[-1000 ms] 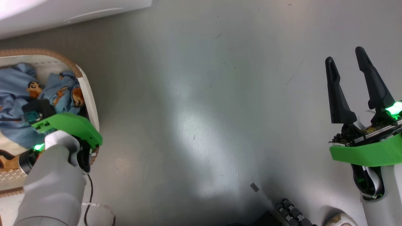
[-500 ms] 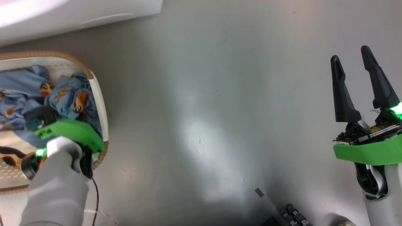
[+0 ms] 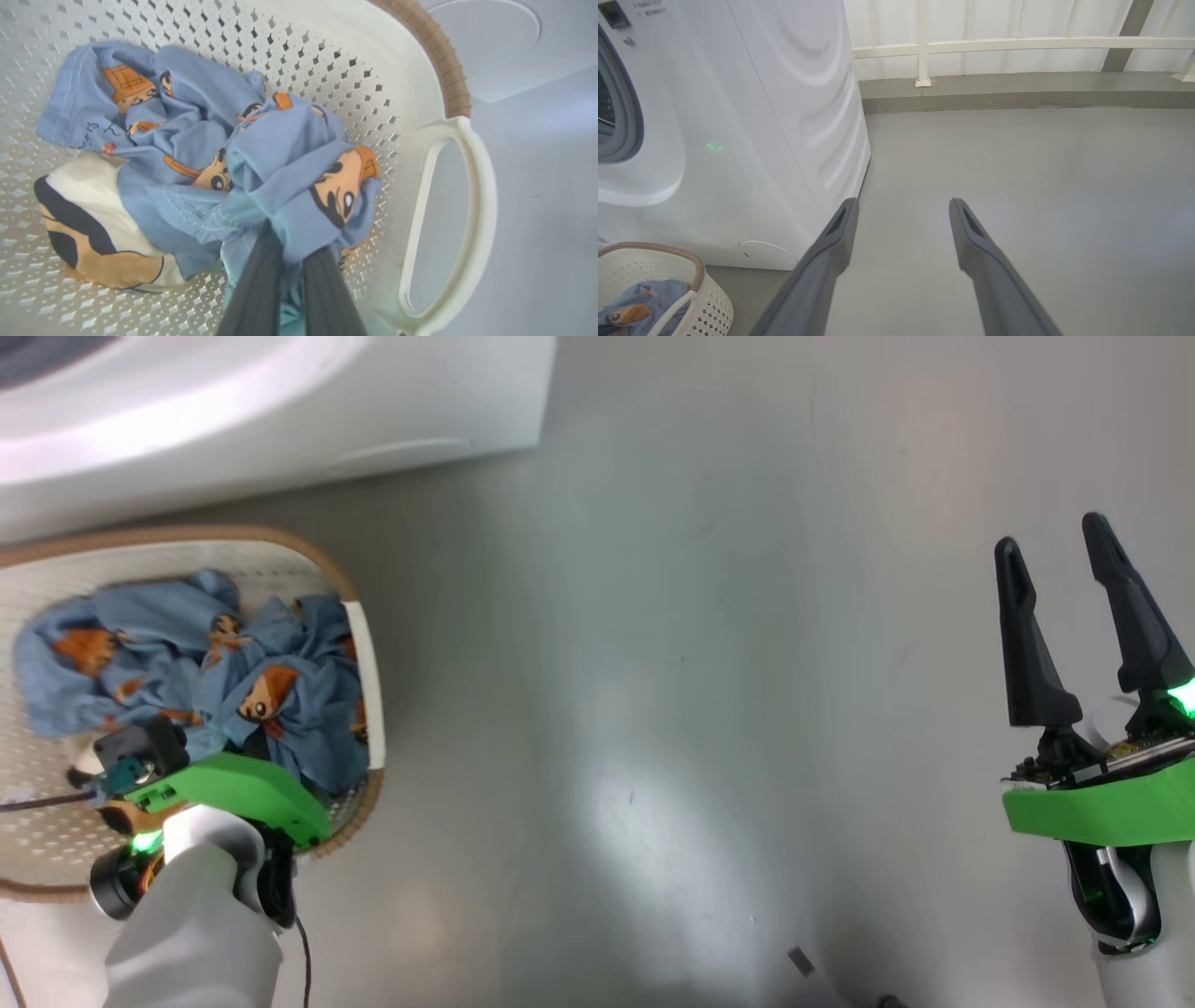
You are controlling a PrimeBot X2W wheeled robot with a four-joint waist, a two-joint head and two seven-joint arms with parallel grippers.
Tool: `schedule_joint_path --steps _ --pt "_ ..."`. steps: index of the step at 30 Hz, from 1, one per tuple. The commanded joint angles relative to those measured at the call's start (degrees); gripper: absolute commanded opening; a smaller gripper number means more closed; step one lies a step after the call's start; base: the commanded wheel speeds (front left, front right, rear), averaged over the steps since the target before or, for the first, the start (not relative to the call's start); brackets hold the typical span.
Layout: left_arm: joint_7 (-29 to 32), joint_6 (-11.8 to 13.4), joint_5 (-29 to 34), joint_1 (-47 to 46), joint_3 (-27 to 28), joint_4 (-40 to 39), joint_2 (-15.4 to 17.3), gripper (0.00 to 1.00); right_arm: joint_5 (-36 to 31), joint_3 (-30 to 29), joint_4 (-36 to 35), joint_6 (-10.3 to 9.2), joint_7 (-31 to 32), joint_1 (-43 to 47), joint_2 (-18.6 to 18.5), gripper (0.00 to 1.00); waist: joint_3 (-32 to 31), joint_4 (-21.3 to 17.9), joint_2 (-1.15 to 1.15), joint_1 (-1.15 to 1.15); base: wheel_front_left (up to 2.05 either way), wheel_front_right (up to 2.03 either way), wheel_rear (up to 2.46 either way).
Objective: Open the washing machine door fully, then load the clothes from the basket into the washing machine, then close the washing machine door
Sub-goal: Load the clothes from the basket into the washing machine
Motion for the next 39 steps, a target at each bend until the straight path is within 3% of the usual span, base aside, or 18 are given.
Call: schedule_joint_path --steps 1,10,23,39 --pt "-0.68 0.64 1.39 3.57 1.73 -3.27 1.91 0.0 -0.94 0.76 -1.02 0.09 -0.68 2.69 -0.69 1.0 -3.05 1.73 0.0 0.01 0.0 0.0 0.0" --pt "-0.7 2.74 7.98 12.81 5.45 -17.93 1.12 0.0 -1.43 1.0 0.21 0.09 -0.68 5.47 -1.11 1.0 -9.17 3.94 0.0 0.01 0.0 0.0 0.0" --pt "-0.71 2.36 18.03 24.31 8.51 -37.56 -1.25 0.0 -2.11 4.15 2.15 0.09 -0.68 9.81 0.21 1.0 -19.98 7.51 0.0 0.01 0.0 0.0 0.0" --pt "-0.71 1.07 22.93 36.11 6.2 -49.81 -1.59 0.0 -3.69 6.48 5.26 0.09 -0.67 16.37 3.57 1.0 -33.34 8.29 0.0 0.01 0.0 0.0 0.0"
